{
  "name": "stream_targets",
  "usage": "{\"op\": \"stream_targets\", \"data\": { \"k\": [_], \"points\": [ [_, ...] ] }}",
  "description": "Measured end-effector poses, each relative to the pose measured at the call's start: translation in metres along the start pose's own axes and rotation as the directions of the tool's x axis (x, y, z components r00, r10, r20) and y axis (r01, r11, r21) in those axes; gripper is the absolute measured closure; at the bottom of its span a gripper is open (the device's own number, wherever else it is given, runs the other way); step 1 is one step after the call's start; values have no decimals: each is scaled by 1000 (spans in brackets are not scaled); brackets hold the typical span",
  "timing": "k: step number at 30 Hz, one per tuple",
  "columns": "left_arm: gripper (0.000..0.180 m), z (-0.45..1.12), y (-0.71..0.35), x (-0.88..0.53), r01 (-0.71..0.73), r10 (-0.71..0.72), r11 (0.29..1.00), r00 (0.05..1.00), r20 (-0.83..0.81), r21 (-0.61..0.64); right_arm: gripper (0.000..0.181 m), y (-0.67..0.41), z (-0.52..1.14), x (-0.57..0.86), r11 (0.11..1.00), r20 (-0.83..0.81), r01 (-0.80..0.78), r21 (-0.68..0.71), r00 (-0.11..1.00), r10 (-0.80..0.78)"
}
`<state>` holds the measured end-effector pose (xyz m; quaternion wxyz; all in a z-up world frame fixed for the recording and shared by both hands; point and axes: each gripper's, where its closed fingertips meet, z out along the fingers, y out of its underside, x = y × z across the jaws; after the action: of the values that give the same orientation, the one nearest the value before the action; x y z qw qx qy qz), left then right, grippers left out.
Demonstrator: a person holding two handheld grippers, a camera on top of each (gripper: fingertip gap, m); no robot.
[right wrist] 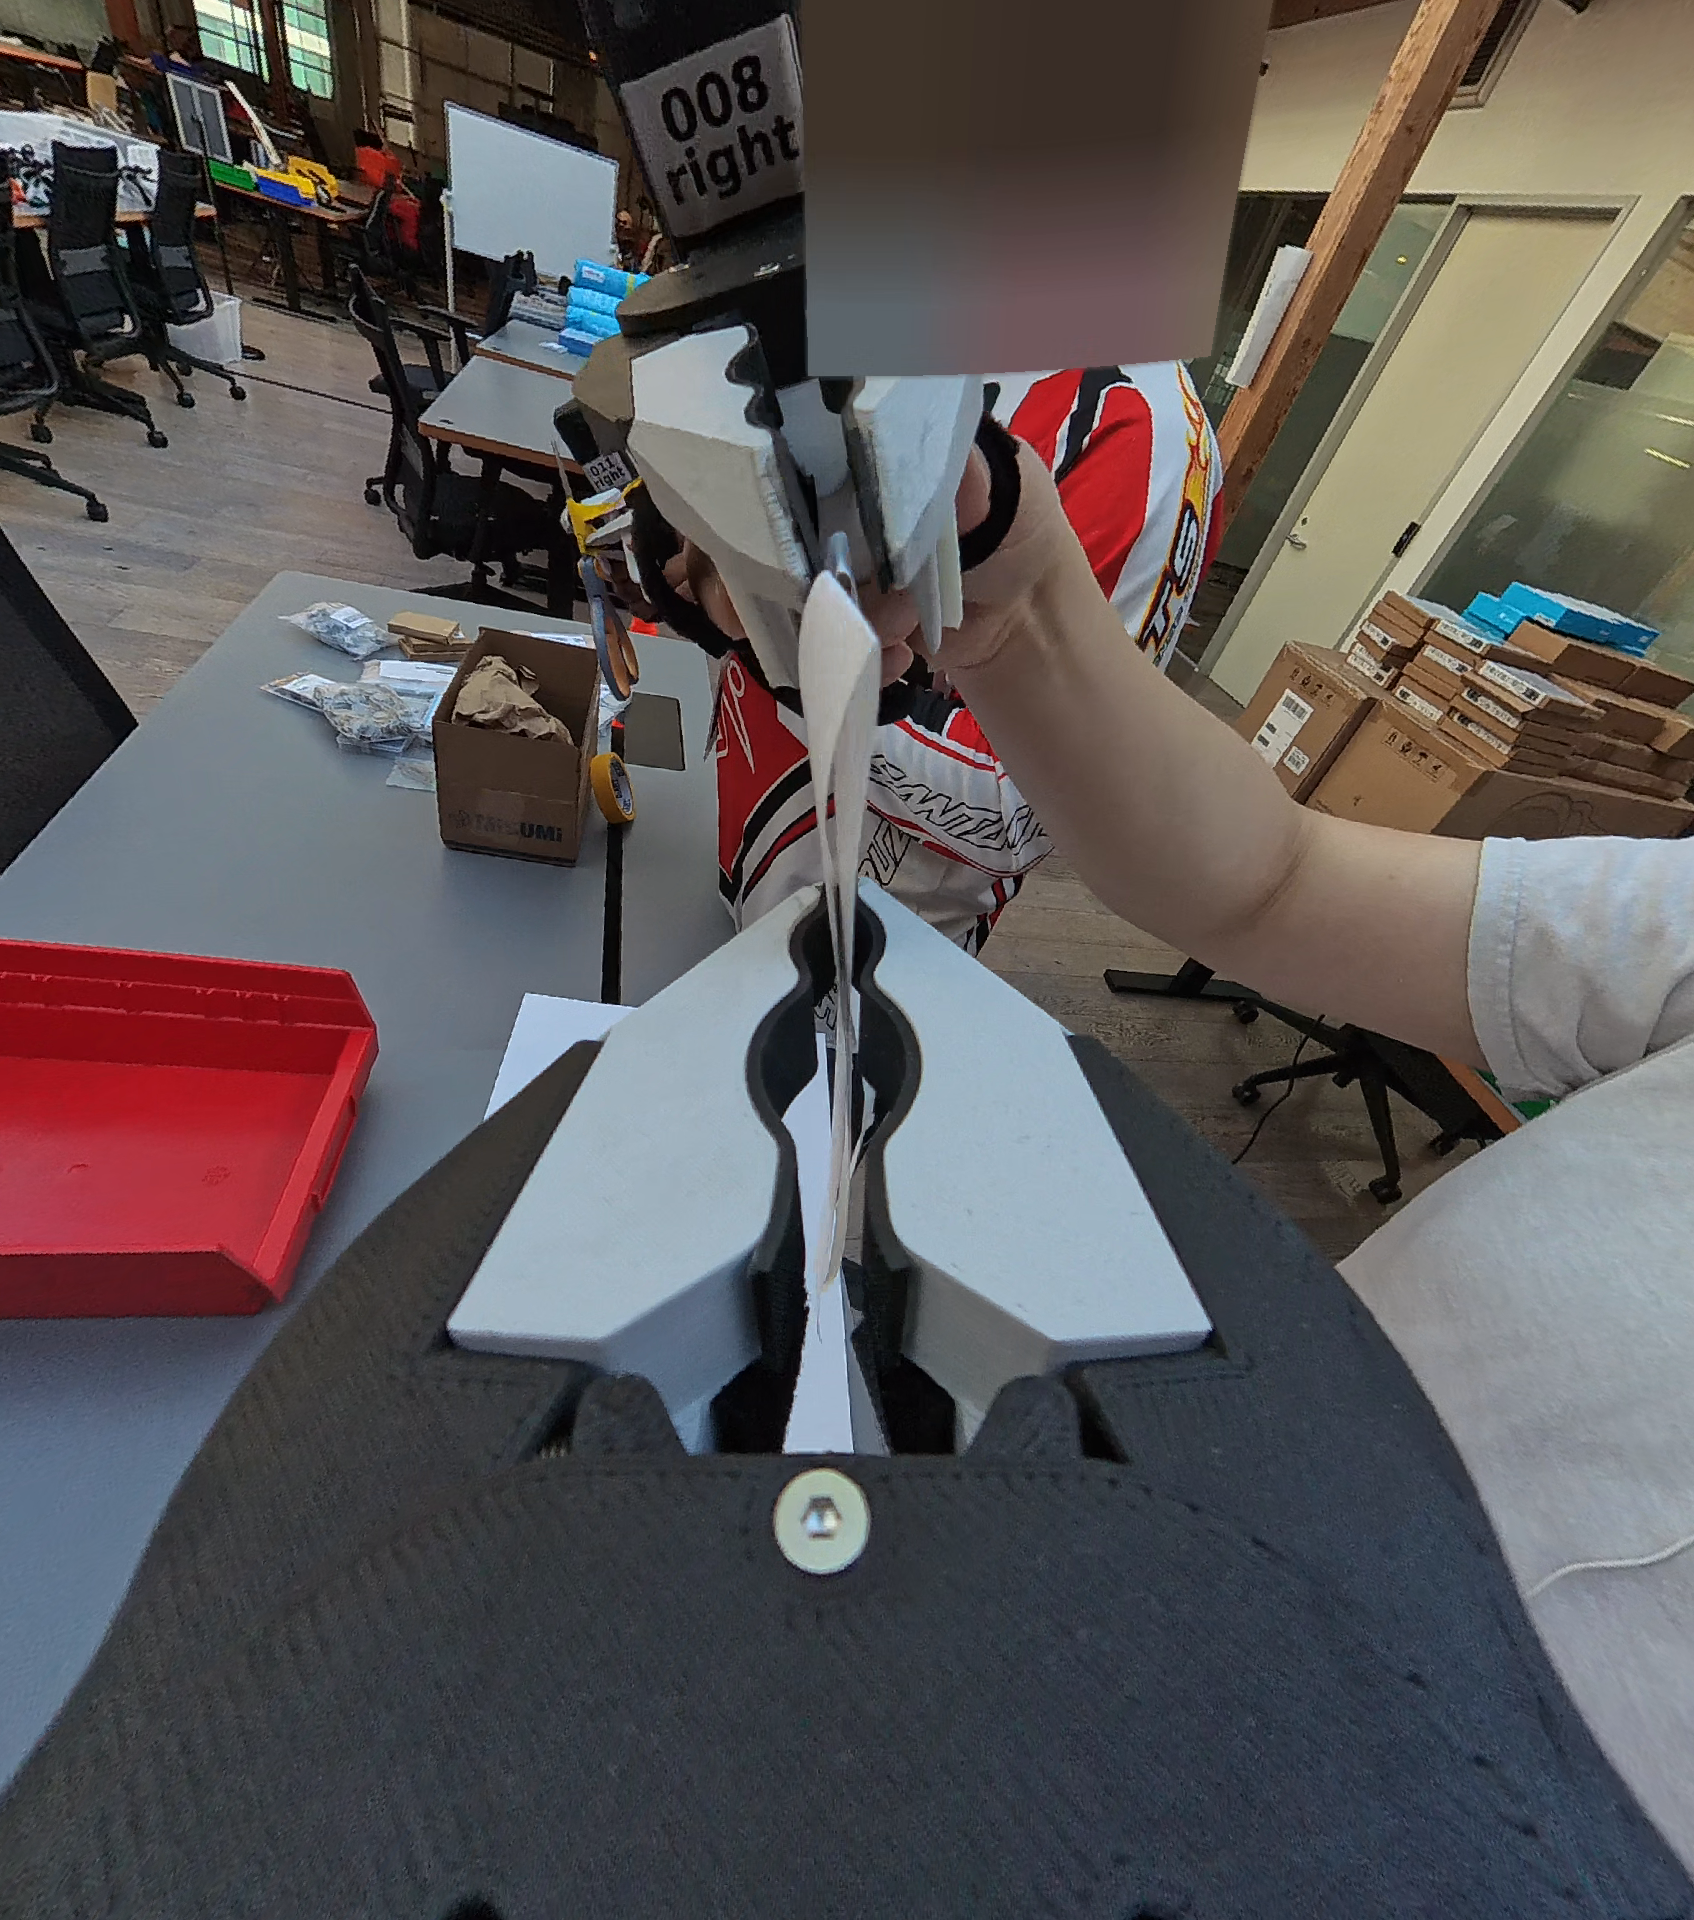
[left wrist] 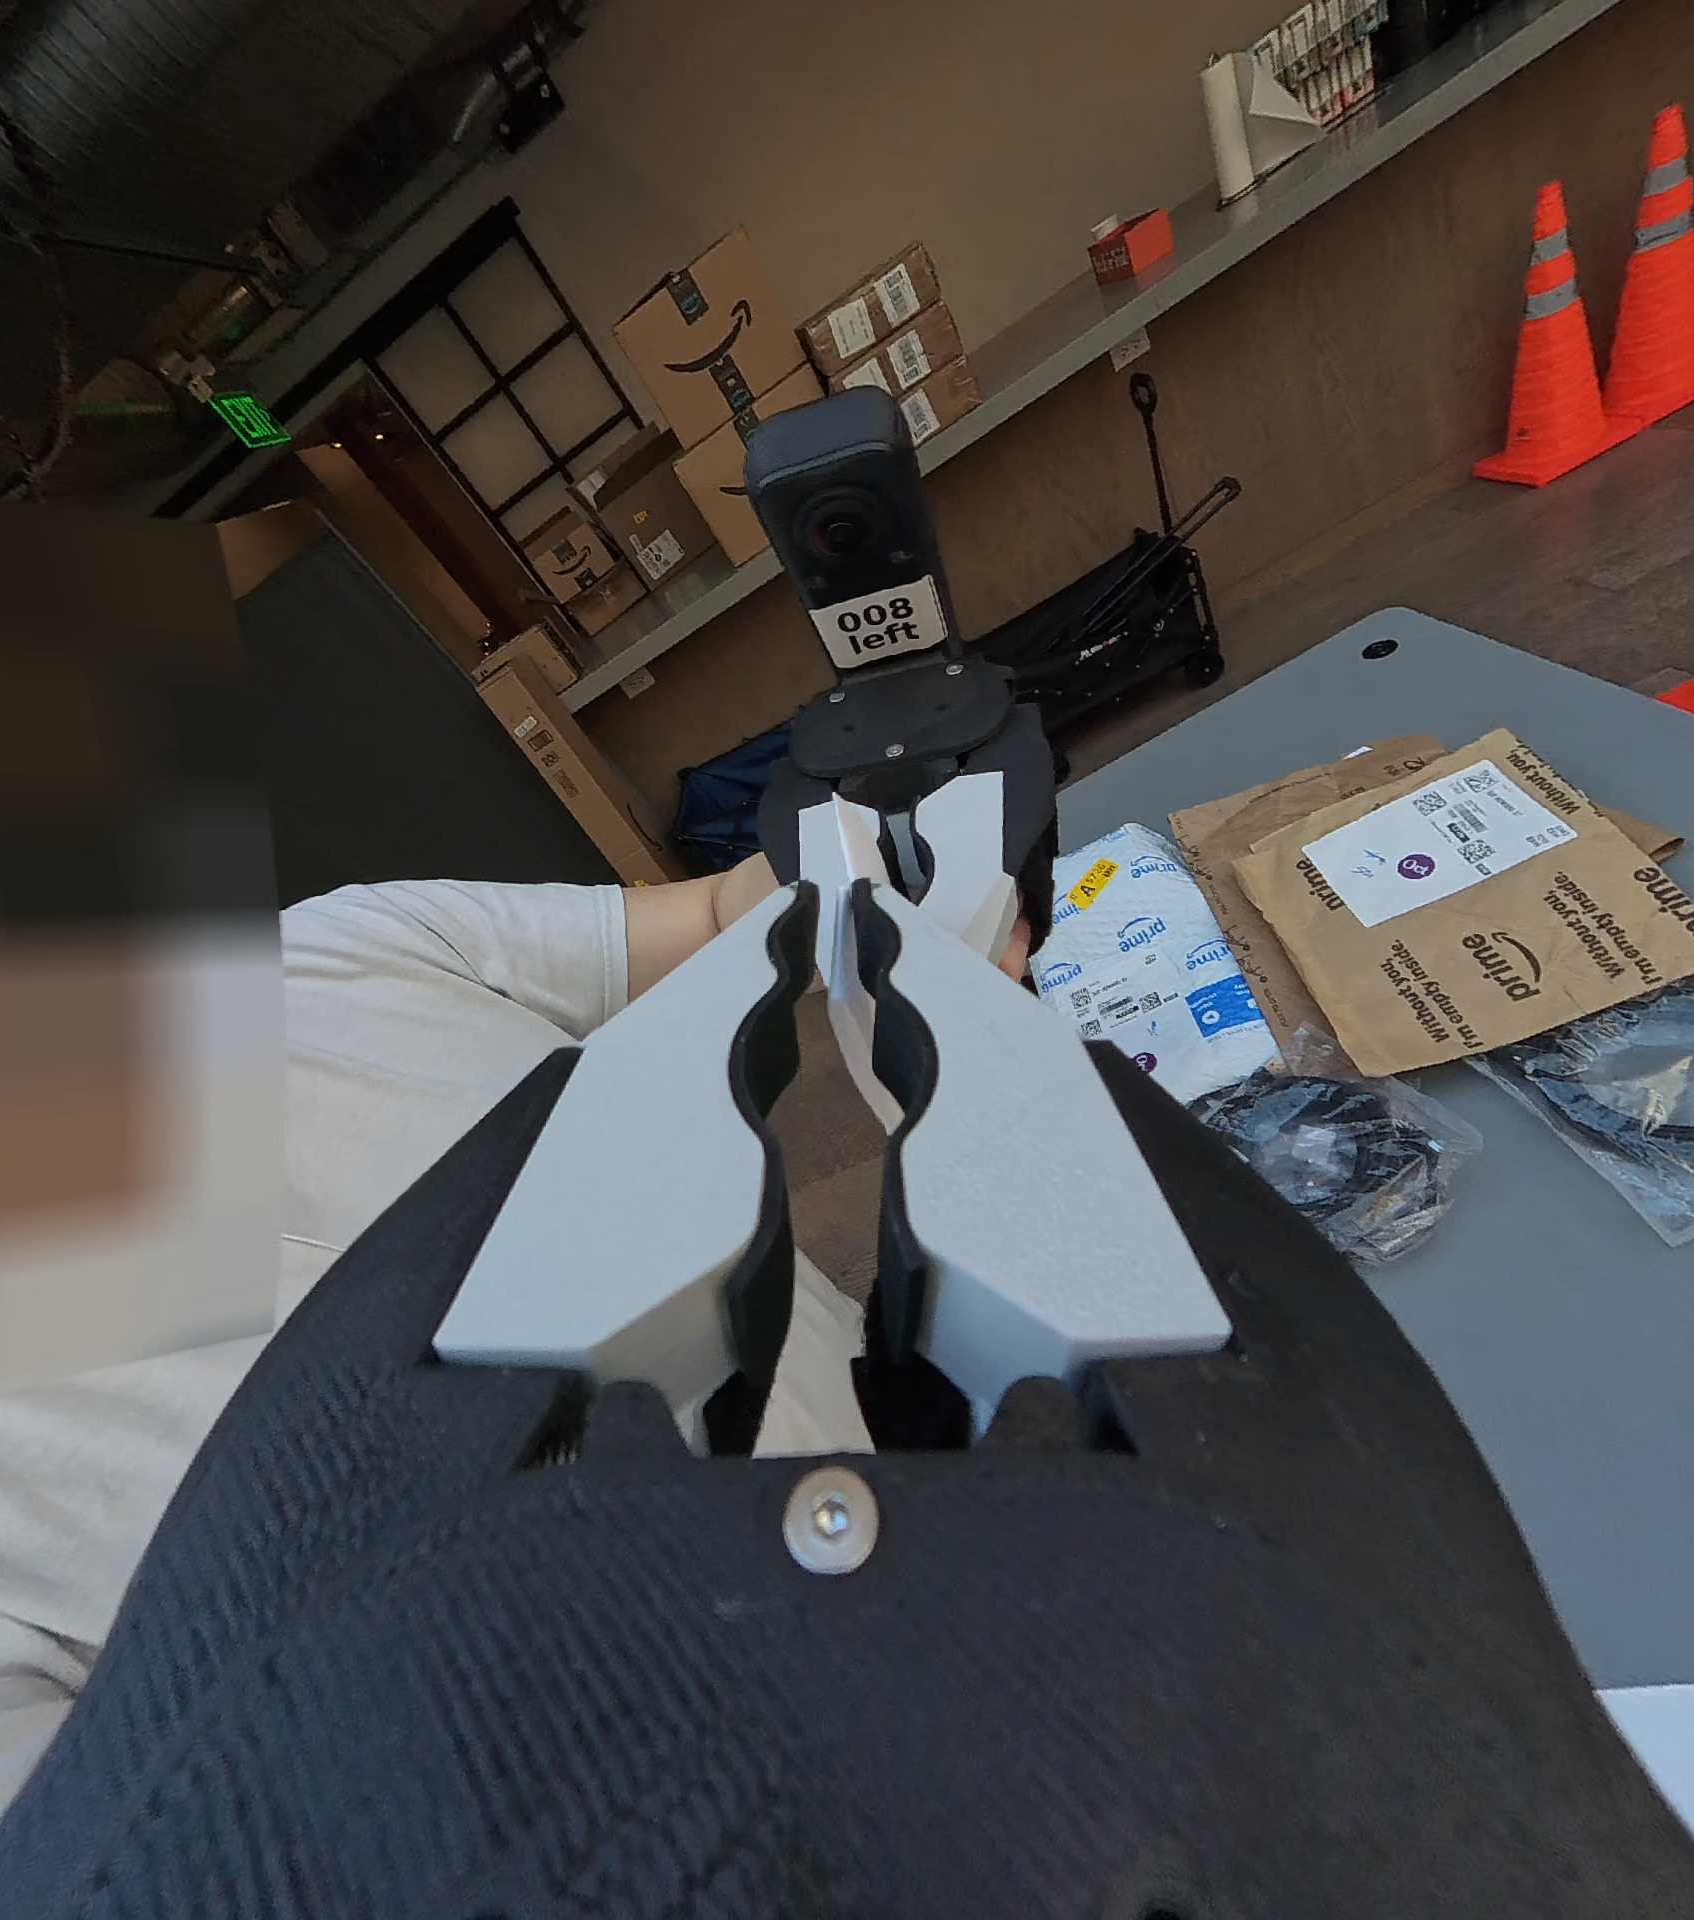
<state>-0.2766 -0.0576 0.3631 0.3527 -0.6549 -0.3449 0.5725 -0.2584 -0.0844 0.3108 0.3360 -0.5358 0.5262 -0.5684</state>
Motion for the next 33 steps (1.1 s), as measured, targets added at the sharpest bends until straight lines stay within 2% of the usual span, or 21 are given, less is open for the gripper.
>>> {"op": "stream_targets", "data": {
  "k": [4, 8, 11, 12, 13, 14, 15, 18, 19, 21, 25, 27, 28, 29, 30, 33],
  "points": [
    [180, -2, 2, 2, 4, -4, 1000, 1000, -12, -1, 181, 1, 0, 1, 1000, 8, -12, -10, 1000, 12],
    [180, -1, 5, 8, 81, -84, 996, 991, -106, -33, 181, 4, 3, 3, 1000, 6, -8, -17, 1000, 8],
    [180, 0, 5, 0, 125, -129, 991, 988, -87, -43, 181, 3, 1, 3, 1000, 5, 0, -5, 1000, 0],
    [170, 0, 3, -2, 114, -117, 993, 990, -80, -38, 181, 2, -1, 3, 1000, 3, 6, 1, 1000, -6],
    [151, -1, 1, -1, 99, -102, 995, 991, -91, -29, 181, 2, -2, 3, 1000, 4, 6, 4, 1000, -6],
    [149, -2, 0, 1, 95, -97, 995, 990, -101, -23, 181, 2, -2, 2, 1000, 7, 3, 1, 1000, -3],
    [155, -4, 0, 2, 96, -97, 995, 990, -105, -18, 181, 2, -3, 3, 1000, 9, 0, 0, 1000, 0],
    [157, -5, -2, 4, 65, -63, 998, 993, -96, 14, 181, 2, -2, 5, 1000, 8, -7, -3, 1000, 7],
    [168, -5, -1, 1, 58, -57, 998, 996, -64, 17, 181, 2, -2, 5, 1000, 9, -7, -4, 1000, 7],
    [180, -3, 2, -3, 43, -43, 999, 999, -22, 6, 181, 1, -1, 6, 1000, 8, -9, -5, 1000, 9],
    [178, -4, 2, -1, 65, -65, 998, 997, -42, 7, 181, 2, -1, 5, 1000, 9, -6, -4, 1000, 6],
    [153, -6, -3, 2, 50, -47, 998, 997, -58, 40, 181, 2, -1, 4, 1000, 9, -2, 0, 1000, 2],
    [157, -6, -2, 2, 45, -43, 998, 998, -53, 39, 181, 2, -1, 4, 1000, 10, -3, 1, 1000, 3],
    [173, -7, -1, 1, 48, -47, 998, 998, -44, 29, 181, 2, -1, 4, 1000, 8, -1, 1, 1000, 1],
    [180, -9, 0, 0, 52, -51, 998, 998, -36, 31, 181, 3, 0, 4, 1000, 9, -1, -2, 1000, 1],
    [180, -11, 7, 8, 69, -69, 998, 994, -80, -12, 181, 2, 0, 4, 1000, 5, 1, 1, 1000, -1]
  ]
}}
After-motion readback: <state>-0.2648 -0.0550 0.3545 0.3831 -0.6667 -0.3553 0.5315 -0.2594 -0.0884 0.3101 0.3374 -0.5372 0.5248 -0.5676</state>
